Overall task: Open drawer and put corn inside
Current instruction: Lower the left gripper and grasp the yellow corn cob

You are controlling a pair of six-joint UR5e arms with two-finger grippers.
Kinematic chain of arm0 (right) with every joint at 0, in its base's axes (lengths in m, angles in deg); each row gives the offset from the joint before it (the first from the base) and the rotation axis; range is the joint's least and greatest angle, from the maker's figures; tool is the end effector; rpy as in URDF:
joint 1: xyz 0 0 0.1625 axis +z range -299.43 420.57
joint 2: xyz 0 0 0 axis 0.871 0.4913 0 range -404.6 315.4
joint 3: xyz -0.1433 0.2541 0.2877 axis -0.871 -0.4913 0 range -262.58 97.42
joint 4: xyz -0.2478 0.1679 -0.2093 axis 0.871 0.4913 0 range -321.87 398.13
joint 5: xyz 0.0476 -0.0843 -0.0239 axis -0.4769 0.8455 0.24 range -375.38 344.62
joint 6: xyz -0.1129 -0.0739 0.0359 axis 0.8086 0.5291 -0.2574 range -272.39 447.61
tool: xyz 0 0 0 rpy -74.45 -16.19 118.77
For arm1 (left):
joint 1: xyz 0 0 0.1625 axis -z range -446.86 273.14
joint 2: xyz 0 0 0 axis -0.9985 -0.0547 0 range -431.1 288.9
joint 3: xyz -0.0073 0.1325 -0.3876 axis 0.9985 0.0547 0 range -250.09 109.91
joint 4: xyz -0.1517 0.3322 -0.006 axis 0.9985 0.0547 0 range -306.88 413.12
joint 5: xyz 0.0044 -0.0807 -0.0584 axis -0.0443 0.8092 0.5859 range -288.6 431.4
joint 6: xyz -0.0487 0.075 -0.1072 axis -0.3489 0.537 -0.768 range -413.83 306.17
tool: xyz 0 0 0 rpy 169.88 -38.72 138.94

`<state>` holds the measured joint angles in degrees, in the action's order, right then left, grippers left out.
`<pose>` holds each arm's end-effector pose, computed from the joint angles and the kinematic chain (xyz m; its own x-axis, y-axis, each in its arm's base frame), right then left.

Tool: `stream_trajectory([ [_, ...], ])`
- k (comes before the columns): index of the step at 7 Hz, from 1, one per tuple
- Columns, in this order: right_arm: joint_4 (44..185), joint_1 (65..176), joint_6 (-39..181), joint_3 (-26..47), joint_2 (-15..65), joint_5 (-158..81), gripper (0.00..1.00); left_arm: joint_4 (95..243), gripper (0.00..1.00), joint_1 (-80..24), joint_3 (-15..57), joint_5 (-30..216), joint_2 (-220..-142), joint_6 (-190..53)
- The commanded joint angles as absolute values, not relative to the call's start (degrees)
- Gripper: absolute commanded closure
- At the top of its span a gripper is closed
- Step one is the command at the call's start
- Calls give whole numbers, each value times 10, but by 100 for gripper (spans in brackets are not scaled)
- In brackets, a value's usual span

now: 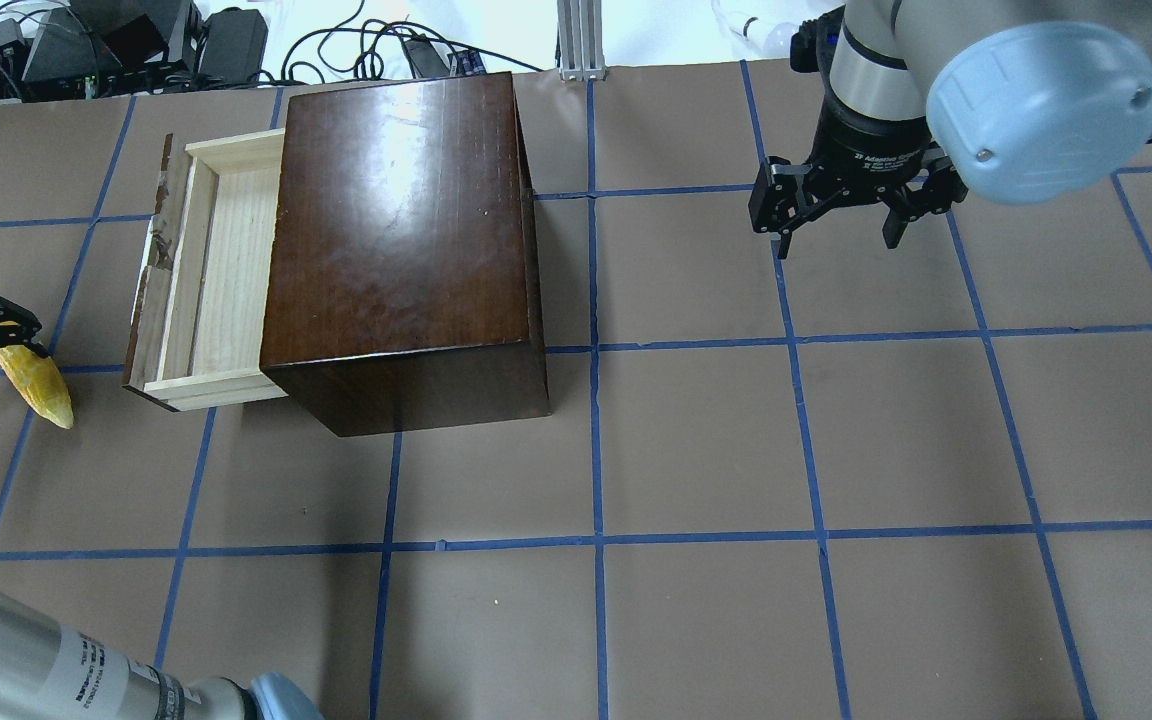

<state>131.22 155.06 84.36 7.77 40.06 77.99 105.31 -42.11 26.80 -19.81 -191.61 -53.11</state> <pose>0.1615 -0.4585 0.3929 -0.9978 -0.0241 0.0610 -0.0216 0.9989 0.0420 0.3192 -0.5001 0.1701 -0.7126 -0.7012 -0.0212 -0.7012 0.7129 -0.0070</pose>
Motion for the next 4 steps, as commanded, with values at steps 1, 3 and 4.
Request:
stream_trajectory([
  [1, 1312, 1551, 844, 78, 400, 781, 0, 1052, 7, -420, 267, -171, -1925, -556],
  [3, 1313, 1551, 844, 78, 401, 781, 0, 1052, 66, -420, 263, -163, -1925, -553],
  [4, 1313, 1551, 844, 78, 400, 781, 0, 1052, 84, -420, 263, -163, -1925, -553],
])
